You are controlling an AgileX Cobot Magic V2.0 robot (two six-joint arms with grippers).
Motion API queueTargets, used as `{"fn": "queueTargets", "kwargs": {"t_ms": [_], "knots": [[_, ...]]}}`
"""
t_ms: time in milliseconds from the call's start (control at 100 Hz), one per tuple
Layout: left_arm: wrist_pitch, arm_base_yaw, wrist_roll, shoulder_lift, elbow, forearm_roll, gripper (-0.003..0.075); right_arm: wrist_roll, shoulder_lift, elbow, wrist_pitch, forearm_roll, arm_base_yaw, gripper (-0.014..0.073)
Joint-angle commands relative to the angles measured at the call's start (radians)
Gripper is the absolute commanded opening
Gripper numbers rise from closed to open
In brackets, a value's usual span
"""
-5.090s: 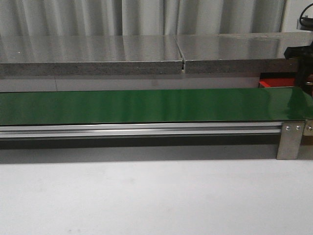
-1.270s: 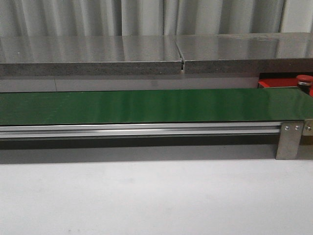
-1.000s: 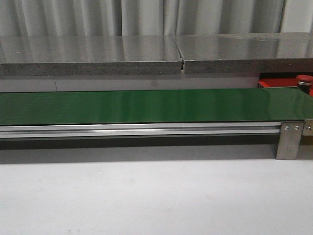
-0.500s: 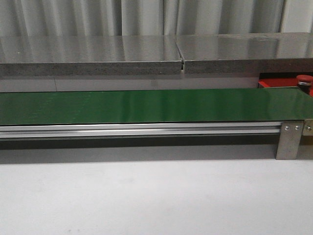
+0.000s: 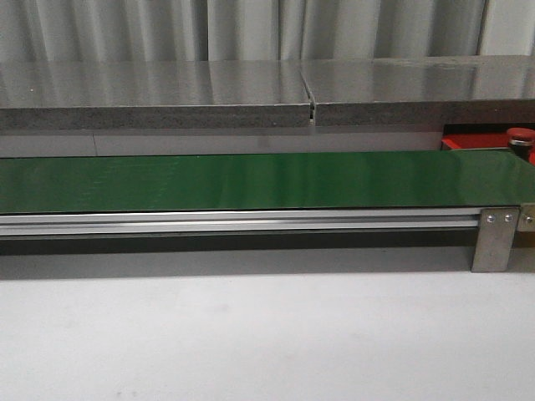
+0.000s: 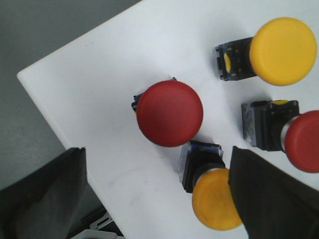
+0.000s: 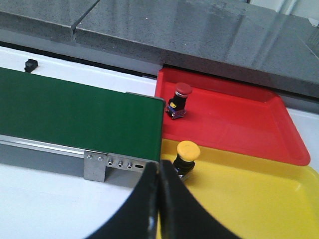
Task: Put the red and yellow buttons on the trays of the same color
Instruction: 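Lower the left gripper and grasp a red push-button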
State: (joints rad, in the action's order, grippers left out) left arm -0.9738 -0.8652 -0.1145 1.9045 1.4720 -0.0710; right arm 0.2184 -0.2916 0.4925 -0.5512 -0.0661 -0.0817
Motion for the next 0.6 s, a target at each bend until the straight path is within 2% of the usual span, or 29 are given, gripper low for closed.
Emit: {"fn": "queueTargets", "kwargs": {"t_ms": [0, 160, 300, 420, 590], "knots": [[0.020, -0.002, -0.009, -0.018, 0.040, -0.015, 0.0575, 0.009, -0.007, 0.025, 0.069, -0.004, -0.001, -0.0068], [0.053, -0.002, -0.009, 0.031, 0.040, -0.020, 0.0573, 0.009, -0.007, 0.025, 0.070, -0.004, -0.001, -0.0068], [0.093, -0.002, -0.009, 0.054, 0.043, -0.020, 0.0540, 0.009, -0.007, 0.025, 0.070, -0.005, -0.001, -0.0068], [0.117, 0.000, -0.009, 0.054, 0.043, -0.022, 0.0442, 0.009, -0.007, 0.025, 0.070, -0.013, -0.001, -0.0068], [0.120, 0.000, -0.005, 0.054, 0.043, -0.022, 0.0258, 0.009, -0.007, 0.025, 0.070, -0.014, -0.001, -0.0068]]}}
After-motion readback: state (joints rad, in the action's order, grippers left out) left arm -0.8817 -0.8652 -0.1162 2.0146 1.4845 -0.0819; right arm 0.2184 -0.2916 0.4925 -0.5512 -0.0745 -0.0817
